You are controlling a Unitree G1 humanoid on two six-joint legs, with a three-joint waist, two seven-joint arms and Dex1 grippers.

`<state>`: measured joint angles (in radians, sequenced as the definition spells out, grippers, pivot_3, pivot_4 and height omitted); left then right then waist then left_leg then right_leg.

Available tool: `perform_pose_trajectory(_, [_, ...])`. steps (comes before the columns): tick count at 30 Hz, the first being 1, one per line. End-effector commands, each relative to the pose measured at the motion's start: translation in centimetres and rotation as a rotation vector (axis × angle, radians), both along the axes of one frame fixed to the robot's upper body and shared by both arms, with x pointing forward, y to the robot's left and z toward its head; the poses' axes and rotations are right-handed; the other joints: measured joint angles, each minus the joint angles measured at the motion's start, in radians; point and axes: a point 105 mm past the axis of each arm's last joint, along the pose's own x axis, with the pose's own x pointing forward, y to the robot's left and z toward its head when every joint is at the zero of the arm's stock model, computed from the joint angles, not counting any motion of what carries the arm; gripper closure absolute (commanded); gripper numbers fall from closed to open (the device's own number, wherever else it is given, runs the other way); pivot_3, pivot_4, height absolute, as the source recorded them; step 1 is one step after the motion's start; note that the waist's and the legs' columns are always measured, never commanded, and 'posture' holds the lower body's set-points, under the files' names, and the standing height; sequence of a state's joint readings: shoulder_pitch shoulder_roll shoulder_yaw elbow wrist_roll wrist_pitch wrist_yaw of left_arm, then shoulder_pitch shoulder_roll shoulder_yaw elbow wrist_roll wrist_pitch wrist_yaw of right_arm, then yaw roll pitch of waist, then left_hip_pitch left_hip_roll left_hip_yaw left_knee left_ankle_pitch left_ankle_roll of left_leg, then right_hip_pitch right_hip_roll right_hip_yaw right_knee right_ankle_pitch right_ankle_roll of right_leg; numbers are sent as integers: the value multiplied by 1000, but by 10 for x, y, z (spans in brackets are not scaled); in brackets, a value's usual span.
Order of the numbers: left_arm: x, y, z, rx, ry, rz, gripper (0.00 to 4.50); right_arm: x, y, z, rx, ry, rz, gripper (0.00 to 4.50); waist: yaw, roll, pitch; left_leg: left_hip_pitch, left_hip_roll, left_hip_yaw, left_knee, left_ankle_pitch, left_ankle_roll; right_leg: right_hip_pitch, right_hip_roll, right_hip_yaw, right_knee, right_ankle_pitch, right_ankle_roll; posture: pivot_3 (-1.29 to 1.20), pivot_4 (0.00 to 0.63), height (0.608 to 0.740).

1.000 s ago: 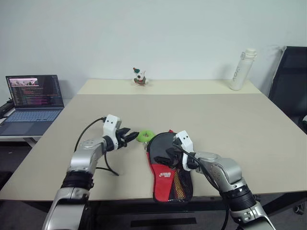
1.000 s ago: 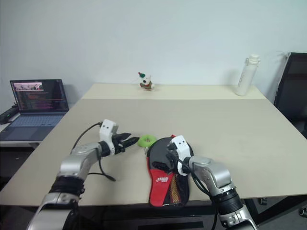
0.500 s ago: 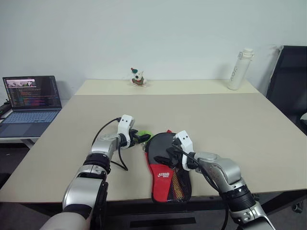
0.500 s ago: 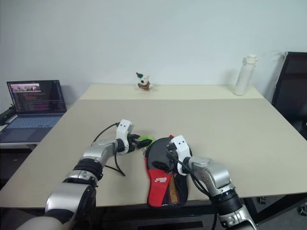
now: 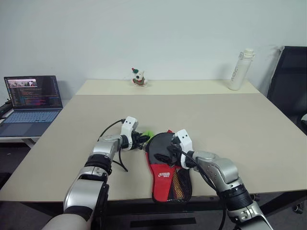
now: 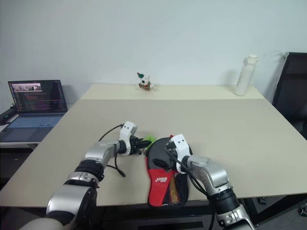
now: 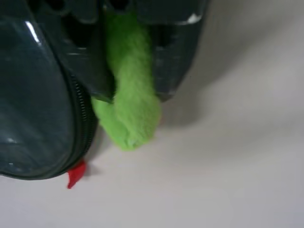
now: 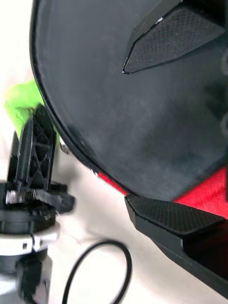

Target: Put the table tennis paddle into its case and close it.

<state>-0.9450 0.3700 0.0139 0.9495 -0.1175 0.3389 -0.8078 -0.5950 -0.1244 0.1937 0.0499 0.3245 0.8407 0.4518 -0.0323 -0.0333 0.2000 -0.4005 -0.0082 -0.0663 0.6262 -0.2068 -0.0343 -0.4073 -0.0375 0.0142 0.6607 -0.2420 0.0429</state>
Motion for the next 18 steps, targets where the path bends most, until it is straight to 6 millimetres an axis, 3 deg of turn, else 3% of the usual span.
perform_pose_trajectory(1, [7, 2, 11, 24, -64, 51, 4472, 0, 5, -4, -45, -26, 27, 0, 0, 0, 0, 0, 0, 0, 0, 0, 0, 0, 0, 0, 0, 0, 0, 0, 150, 740])
perform_pose_trajectory(6, [30, -2, 33, 80, -188, 206, 4472, -5, 2, -35, -182, -26, 71, 0, 1, -1, 0, 1, 0, 0, 1, 0, 0, 1, 0, 0, 0, 0, 0, 0, 150, 740])
perform_pose_trajectory(12, [46, -17, 48, 136, -282, 317, 4472, -17, 2, -49, -217, -4, 123, 0, 1, -2, -1, 1, 0, 0, 1, 0, 0, 1, 0, 0, 0, 1, 2, 0, 150, 740])
perform_pose_trajectory(18, [50, -45, 59, 163, -323, 301, 4472, -23, 1, -57, -247, 17, 139, 0, 0, -3, -2, 1, -1, 0, 1, 0, 0, 1, 0, 0, -1, 1, 2, 0, 150, 740])
